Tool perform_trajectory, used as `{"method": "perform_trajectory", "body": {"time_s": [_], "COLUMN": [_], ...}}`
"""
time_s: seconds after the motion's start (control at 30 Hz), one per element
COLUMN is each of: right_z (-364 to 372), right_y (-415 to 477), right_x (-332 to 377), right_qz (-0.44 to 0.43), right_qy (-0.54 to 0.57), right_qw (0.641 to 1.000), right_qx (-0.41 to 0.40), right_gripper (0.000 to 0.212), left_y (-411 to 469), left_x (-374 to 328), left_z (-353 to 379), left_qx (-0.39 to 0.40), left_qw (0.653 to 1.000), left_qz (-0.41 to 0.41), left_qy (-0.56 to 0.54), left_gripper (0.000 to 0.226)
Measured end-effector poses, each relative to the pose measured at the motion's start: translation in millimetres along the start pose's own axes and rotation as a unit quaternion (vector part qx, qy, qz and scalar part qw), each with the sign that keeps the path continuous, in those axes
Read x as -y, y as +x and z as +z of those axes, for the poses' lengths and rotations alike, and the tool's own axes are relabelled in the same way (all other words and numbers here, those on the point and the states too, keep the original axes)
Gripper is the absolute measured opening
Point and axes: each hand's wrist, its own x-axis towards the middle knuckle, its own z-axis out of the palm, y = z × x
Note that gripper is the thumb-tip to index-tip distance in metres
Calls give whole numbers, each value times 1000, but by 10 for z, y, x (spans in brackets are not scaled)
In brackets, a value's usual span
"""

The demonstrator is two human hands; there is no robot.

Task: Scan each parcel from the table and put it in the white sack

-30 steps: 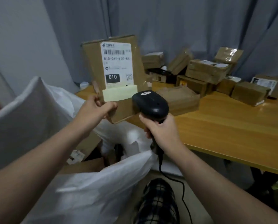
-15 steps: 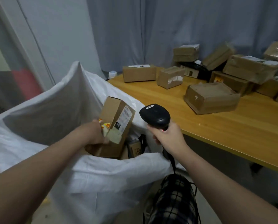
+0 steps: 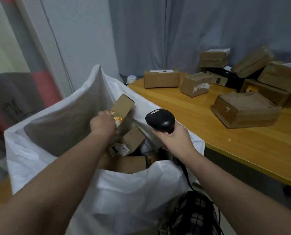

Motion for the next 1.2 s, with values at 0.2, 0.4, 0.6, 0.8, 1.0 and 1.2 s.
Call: {"method": "perform_trajectory", "body": {"time_s": [0.2, 0.4, 0.6, 0.8, 1.0, 1.2], "right_z": [-66, -36, -381, -1269, -2052, -2359], "right_y": [34, 16, -21, -147, -485, -585], "right_x": [-141, -107, -168, -254, -486, -621], "right_qz": [23, 35, 40, 38, 76, 103], "right_qy": [-6, 24, 8, 12, 42, 87], "right_qw": [1000, 999, 998, 985, 958, 941], "right_qx": [-15, 2, -44, -167, -272, -311], "right_gripper": [20, 18, 18, 23, 18, 18], "left_y": [104, 14, -131, -385, -611, -255], "left_x": [-30, 17, -717, -1589, -2533, -3339], "left_z": [120, 406, -148, -586, -776, -1057], "left_qx": [85, -6, -167, -230, -192, -73], "left_qw": [996, 999, 959, 907, 851, 880], "left_qz": [-23, 18, 229, 343, 449, 443], "left_qy": [-32, 32, -18, -83, -195, -154], "left_gripper": [80, 87, 46, 46, 53, 84]}}
